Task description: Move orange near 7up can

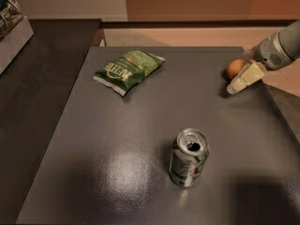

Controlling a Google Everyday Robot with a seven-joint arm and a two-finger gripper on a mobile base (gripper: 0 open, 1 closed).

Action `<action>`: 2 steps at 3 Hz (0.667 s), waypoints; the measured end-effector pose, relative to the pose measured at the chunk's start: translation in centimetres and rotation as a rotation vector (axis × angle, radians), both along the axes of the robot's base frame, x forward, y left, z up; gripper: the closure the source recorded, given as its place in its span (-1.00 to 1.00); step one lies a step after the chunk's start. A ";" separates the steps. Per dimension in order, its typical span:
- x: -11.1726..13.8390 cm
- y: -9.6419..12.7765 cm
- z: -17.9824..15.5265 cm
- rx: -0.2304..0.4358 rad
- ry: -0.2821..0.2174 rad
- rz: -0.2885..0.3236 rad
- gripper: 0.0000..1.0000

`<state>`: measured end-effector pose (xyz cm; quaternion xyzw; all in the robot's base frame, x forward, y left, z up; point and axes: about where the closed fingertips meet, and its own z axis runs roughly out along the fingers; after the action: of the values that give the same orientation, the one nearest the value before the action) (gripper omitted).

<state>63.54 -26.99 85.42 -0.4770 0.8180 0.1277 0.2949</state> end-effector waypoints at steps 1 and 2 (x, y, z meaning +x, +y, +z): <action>0.1 0.1 -1.2 0.002 0.025 -0.013 -0.88; -0.1 -0.3 -1.0 0.003 0.021 -0.033 -0.43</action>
Offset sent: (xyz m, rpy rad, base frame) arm -0.0061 -0.0120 -0.0021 0.0029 0.0065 -0.0651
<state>63.44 -27.29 84.41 -0.4618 0.8284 0.1292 0.2893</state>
